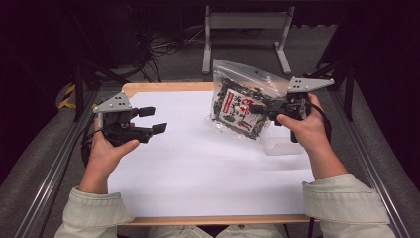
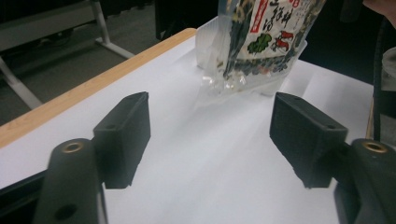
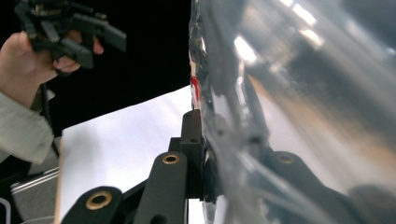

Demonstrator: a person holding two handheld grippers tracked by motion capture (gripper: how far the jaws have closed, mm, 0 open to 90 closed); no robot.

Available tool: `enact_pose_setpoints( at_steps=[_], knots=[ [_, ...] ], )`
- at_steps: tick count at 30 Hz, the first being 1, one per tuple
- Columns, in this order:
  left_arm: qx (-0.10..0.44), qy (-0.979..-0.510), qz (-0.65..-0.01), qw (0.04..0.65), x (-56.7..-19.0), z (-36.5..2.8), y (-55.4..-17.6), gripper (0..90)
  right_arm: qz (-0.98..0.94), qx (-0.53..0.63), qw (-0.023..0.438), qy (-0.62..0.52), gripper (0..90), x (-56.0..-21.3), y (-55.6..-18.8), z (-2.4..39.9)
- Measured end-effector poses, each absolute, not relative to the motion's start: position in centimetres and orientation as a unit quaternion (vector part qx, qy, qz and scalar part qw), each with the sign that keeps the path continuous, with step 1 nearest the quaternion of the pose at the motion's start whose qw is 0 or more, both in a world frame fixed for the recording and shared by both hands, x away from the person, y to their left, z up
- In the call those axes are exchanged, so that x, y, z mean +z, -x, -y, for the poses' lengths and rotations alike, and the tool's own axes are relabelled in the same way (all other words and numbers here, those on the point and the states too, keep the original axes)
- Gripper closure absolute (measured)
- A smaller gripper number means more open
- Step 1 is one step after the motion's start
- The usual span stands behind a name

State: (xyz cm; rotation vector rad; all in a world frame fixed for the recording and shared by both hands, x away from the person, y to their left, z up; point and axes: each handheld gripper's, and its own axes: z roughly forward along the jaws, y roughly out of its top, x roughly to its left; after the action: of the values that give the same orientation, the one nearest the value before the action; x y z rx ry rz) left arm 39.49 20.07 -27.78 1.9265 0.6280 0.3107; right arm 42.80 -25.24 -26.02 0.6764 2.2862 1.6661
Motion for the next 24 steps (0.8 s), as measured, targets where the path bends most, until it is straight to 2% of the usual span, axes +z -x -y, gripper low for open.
enact_pose_setpoints(
  at_steps=[8, 24],
  knots=[
    [0.098, -0.786, -0.274, 0.546, -29.8, -21.5, -41.1, 23.1, -0.767, 0.568, 0.139, -0.264, 75.7, -25.1, -43.8, 27.5],
    [0.099, -0.788, -0.283, 0.538, -31.4, -22.2, -41.9, 19.5, -0.751, 0.547, 0.183, -0.322, 75.7, -23.8, -45.6, 31.3]
  ],
)
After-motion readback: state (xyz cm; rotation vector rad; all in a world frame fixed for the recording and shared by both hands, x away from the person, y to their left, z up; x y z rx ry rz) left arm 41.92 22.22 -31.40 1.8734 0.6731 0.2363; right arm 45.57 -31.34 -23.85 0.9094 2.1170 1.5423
